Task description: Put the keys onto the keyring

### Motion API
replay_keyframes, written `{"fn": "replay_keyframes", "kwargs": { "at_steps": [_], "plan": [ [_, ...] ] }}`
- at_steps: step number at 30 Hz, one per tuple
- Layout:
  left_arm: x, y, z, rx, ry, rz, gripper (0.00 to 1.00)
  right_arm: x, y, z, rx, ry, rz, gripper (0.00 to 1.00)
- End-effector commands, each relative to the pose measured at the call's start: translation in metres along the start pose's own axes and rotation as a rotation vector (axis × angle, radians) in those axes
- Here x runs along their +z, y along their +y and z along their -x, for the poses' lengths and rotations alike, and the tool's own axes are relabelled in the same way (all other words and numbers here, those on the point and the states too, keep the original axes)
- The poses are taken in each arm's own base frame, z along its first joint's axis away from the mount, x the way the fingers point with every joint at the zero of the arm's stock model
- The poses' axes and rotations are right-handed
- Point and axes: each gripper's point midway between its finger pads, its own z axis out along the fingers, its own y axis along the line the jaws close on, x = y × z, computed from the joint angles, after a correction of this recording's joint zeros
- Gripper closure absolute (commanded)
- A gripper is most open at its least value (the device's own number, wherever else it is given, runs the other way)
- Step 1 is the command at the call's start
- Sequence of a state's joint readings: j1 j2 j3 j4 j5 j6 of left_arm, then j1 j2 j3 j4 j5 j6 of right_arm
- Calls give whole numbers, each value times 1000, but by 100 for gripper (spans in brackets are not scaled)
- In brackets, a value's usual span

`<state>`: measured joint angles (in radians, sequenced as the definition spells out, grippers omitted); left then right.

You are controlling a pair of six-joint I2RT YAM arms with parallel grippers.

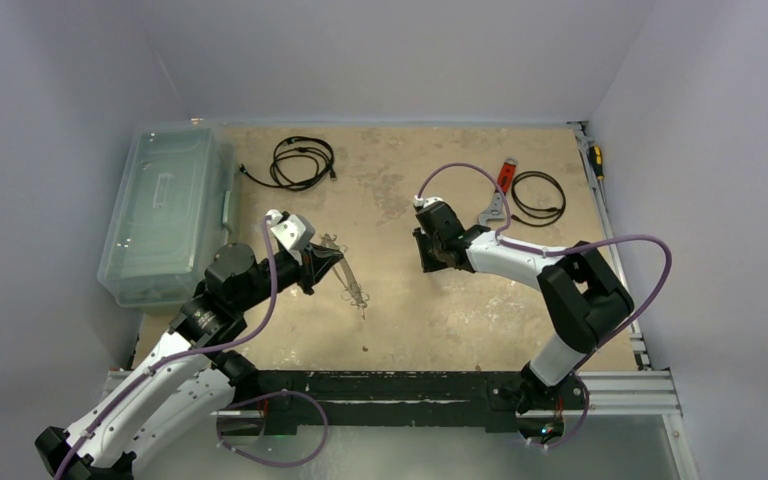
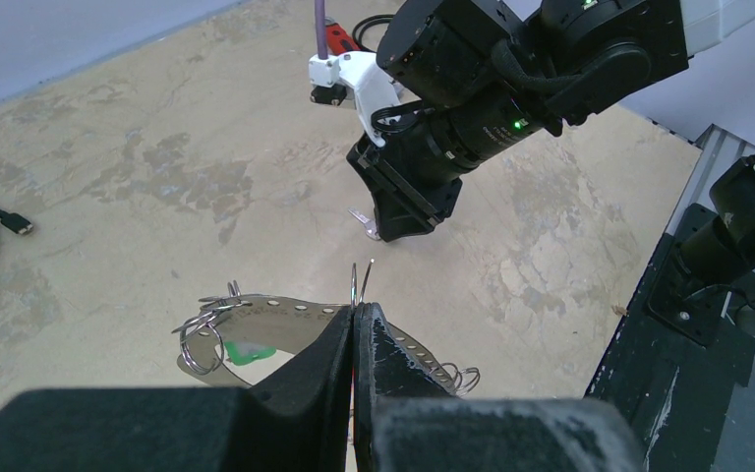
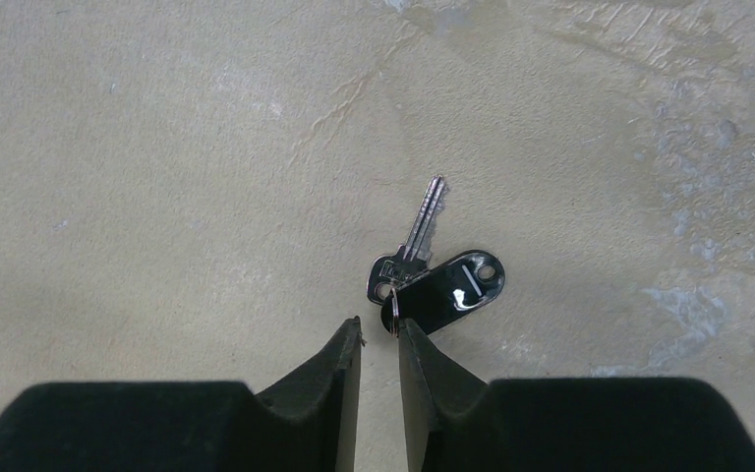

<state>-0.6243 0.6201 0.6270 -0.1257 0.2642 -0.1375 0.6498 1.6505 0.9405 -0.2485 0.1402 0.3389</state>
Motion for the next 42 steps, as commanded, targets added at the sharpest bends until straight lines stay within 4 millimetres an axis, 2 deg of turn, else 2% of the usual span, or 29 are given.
{"fn": "replay_keyframes", "kwargs": {
  "at_steps": [1,13,26,34,42],
  "plan": [
    [-3,-5,38,25,-99,-15,100,4,-2,2,-11,-13,-19,77],
    [-3,-6,38,25,-99,-15,100,9,-5,-1,-7,-3,-39,76],
    [-3,-5,37,25,-98,-15,100,5,-8,1,-4,-10,-58,77],
    [-3,-5,37,25,-97,-15,100,-4,-5,9,6,-40,-38,67],
    [-3,-5,37,25,-96,-15,100,-2,-5,10,10,-40,-42,72]
  ]
}}
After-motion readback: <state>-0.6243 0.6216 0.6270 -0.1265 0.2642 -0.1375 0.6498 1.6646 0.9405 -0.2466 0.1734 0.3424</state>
